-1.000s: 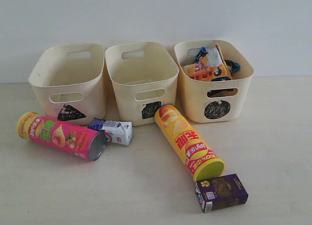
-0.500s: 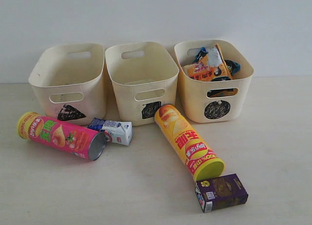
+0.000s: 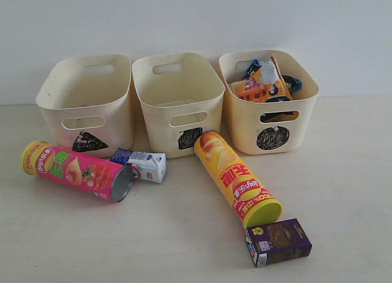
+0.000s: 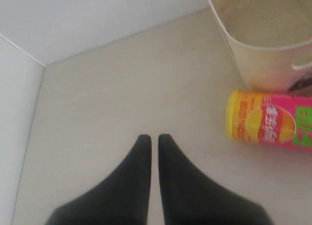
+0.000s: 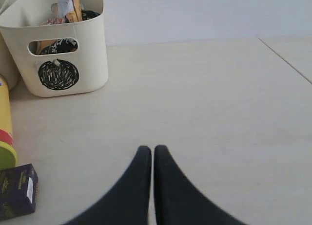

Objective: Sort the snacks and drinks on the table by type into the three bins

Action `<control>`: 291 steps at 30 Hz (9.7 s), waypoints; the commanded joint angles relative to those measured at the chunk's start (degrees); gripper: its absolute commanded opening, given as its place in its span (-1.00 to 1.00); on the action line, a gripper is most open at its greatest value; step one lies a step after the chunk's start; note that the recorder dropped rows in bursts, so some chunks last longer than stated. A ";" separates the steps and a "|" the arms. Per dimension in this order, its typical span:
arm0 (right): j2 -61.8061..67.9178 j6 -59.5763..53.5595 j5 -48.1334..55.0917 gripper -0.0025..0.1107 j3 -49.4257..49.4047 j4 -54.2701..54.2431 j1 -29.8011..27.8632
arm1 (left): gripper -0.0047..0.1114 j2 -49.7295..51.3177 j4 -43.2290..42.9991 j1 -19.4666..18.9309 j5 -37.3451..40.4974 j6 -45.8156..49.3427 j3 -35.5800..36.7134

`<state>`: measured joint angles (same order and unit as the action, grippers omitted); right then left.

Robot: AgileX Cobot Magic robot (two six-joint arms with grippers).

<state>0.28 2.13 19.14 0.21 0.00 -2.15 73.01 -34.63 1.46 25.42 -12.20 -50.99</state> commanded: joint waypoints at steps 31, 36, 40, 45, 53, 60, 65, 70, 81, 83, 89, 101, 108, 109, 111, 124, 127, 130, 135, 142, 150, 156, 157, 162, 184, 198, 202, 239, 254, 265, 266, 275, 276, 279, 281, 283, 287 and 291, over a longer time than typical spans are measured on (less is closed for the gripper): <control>-0.28 0.32 -0.23 -0.96 -0.21 0.59 -0.16 | 0.64 24.74 49.36 3.22 17.10 11.76 -14.39; -0.28 0.32 -0.23 -0.96 -0.21 0.59 -0.16 | 0.68 25.51 50.31 3.22 11.16 6.88 -14.39; -0.28 0.32 -0.23 -0.96 -0.21 0.59 -0.16 | 0.68 27.42 49.68 3.96 8.10 4.01 -14.39; -0.28 0.32 -0.23 -0.96 -0.21 0.59 -0.16 | 0.68 29.65 45.75 7.20 3.15 -0.24 -14.39; -0.28 0.32 -0.23 -0.96 -0.21 0.59 -0.16 | 0.68 31.31 18.66 13.06 -0.52 -31.46 -14.39; -0.28 0.32 -0.23 -0.96 -0.21 0.59 -0.16 | 0.65 31.31 2.67 16.45 2.54 -56.80 -14.29; -0.28 0.32 -0.23 -0.96 -0.21 0.59 -0.16 | 0.65 31.31 -7.75 18.38 3.31 -73.89 -11.82; -0.28 0.32 -0.23 -0.96 -0.21 0.59 -0.16 | 0.65 31.31 -17.83 19.17 6.07 -87.60 -9.08; -0.28 0.32 -0.23 -0.96 -0.21 0.59 -0.16 | 0.65 35.09 -18.76 19.24 2.80 -88.98 -8.99; -0.28 0.32 -0.23 -0.96 -0.21 0.59 -0.16 | 0.65 36.42 -18.76 19.24 2.42 -89.98 -8.99; -0.28 0.32 -0.23 -0.96 -0.21 0.59 -0.16 | 0.65 39.53 -20.16 19.24 2.42 -91.29 -8.99; -0.28 0.32 -0.23 -0.96 -0.21 0.59 -0.16 | -0.01 40.38 -20.27 19.24 3.09 -88.38 -8.43; -0.28 0.32 -0.23 -0.96 -0.21 0.59 -0.16 | -0.85 40.38 -20.60 19.24 2.98 -91.45 -6.31; -0.28 0.32 -0.23 -0.96 -0.21 0.59 -0.16 | -0.84 40.38 -20.70 19.24 3.07 -92.37 -5.78; -0.28 0.32 -0.23 -0.96 -0.21 0.59 -0.16 | -0.84 40.38 -21.43 19.24 3.07 -95.43 -4.85; -0.28 0.32 -0.23 -0.96 -0.21 0.59 -0.16 | -0.84 32.87 -33.24 19.24 13.00 -100.65 -2.01; -0.28 0.32 -0.23 -0.96 -0.21 0.59 -0.16 | -0.84 30.17 -35.41 19.24 12.81 -101.40 -0.58; -0.28 0.32 -0.23 -0.96 -0.21 0.59 -0.16 | -0.84 27.40 -38.01 19.24 14.75 -101.81 0.93; -0.28 0.32 -0.23 -0.96 -0.21 0.59 -0.16 | -0.84 21.29 -44.27 19.11 16.70 -98.87 3.75; -0.28 0.32 -0.23 -0.96 -0.21 0.59 -0.16 | -0.84 12.33 -54.53 19.11 15.40 -85.98 3.91; -0.28 0.32 -0.23 -0.96 -0.21 0.59 -0.16 | -0.84 7.35 -65.32 16.07 -10.78 -84.54 -5.88; -0.28 0.32 -0.23 -0.96 -0.21 0.59 -0.16 | -0.84 15.41 -64.36 13.84 -18.02 -80.33 -17.86; -0.28 0.32 -0.23 -0.96 -0.21 0.59 -0.16 | -0.84 17.39 -64.36 13.62 -20.48 -75.53 -20.34; -0.28 0.32 -0.23 -0.96 -0.21 0.59 -0.16 | -0.84 23.42 -59.33 11.85 -23.88 -73.23 -26.32; -0.28 0.32 -0.23 -0.96 -0.21 0.59 -0.16 | -0.84 33.92 -65.32 2.39 -35.28 -90.13 -36.15; -0.28 0.32 -0.23 -0.96 -0.21 0.59 -0.16 | -0.84 45.15 -65.17 2.55 -28.70 -91.07 -39.74; -0.28 0.32 -0.23 -0.96 -0.21 0.59 -0.16 | -0.84 47.33 -64.76 2.55 -28.77 -91.07 -42.08; -0.28 0.32 -0.23 -0.96 -0.21 0.59 -0.16 | -0.83 35.85 -65.32 2.55 -19.27 -57.89 -42.97; -0.28 0.32 -0.23 -0.96 -0.21 0.59 -0.16 | -0.84 32.63 -20.18 2.55 11.94 -15.74 -42.97; -0.28 0.32 -0.23 -0.96 -0.21 0.59 -0.16 | -0.84 21.53 20.94 2.55 14.66 2.73 -37.08; -0.28 0.32 -0.23 -0.96 -0.21 0.59 -0.16 | -0.84 20.69 22.64 2.55 15.23 3.63 -36.08; -0.28 0.32 -0.23 -0.96 -0.21 0.59 -0.16 | -0.84 15.01 27.15 11.00 16.48 9.25 -25.90; -0.28 0.32 -0.23 -0.96 -0.21 0.59 -0.16 | -0.84 14.85 27.15 12.46 16.48 9.25 -25.61; -0.28 0.32 -0.23 -0.96 -0.21 0.59 -0.16 | -0.84 14.86 27.15 16.23 16.89 7.91 -25.24; -0.28 0.32 -0.23 -0.96 -0.21 0.59 -0.16 | -0.84 14.86 27.15 18.39 16.98 5.29 -25.24; -0.28 0.32 -0.23 -0.96 -0.21 0.59 -0.16 | -0.84 14.86 27.39 20.89 16.83 3.03 -25.24; -0.28 0.32 -0.23 -0.96 -0.21 0.59 -0.16 | -0.84 14.86 30.54 25.98 15.11 1.75 -25.24; -0.28 0.32 -0.23 -0.96 -0.21 0.59 -0.16 | -0.81 15.49 32.31 30.62 14.24 1.75 -25.24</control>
<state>0.28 2.13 19.14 0.21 0.41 -2.15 88.32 -4.18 29.07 40.87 -9.71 -76.41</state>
